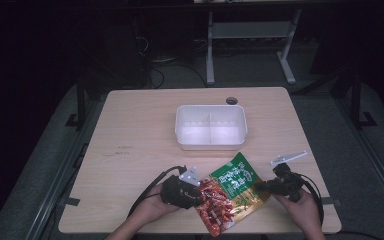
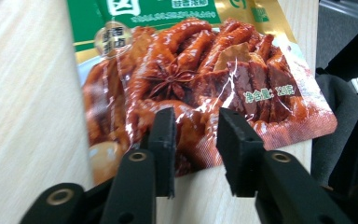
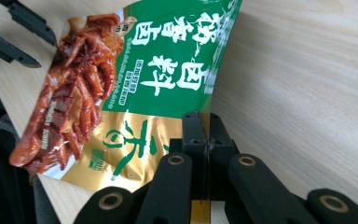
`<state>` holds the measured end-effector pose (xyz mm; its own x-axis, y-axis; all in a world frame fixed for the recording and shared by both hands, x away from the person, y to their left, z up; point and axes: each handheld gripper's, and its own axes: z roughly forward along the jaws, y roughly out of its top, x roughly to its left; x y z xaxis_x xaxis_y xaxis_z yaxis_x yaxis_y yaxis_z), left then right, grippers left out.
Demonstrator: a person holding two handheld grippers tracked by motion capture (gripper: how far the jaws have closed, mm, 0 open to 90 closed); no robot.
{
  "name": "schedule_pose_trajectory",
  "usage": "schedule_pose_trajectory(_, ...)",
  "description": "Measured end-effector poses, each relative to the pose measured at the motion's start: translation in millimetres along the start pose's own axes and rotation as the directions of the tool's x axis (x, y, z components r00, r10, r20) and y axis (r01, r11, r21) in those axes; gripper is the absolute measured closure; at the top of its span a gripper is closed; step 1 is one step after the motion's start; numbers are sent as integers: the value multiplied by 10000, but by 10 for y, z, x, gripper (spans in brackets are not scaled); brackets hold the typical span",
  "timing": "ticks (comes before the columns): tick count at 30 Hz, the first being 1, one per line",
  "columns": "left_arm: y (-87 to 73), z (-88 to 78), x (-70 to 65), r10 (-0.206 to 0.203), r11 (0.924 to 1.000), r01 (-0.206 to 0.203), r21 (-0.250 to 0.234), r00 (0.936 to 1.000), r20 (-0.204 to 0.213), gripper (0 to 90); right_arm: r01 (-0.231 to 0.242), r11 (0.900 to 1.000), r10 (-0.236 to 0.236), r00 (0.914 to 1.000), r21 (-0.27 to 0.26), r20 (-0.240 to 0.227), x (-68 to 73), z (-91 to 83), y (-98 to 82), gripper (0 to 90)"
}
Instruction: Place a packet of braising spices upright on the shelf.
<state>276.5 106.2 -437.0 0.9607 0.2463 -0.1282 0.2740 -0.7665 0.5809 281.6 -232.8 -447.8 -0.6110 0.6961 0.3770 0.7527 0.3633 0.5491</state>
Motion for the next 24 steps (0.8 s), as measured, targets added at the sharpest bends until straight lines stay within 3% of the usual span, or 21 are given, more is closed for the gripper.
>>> schedule_pose_trajectory(5,-96,-161,27,-343,9988,336,-357,9992,-185,593,6,9998,-9,9999,-219,-145,43,-85,36,896)
schedule_pose_trajectory(15,-225,-322,75,-625,9972,594,-456,9957,-684,524,94,9992,-115,9985,-389,-543,96,-211,121,897)
schedule_pose_trajectory(24,-426,-468,143,-864,9949,799,-622,9902,-1099,470,325,9989,-341,9981,-330,-509,168,-340,277,898)
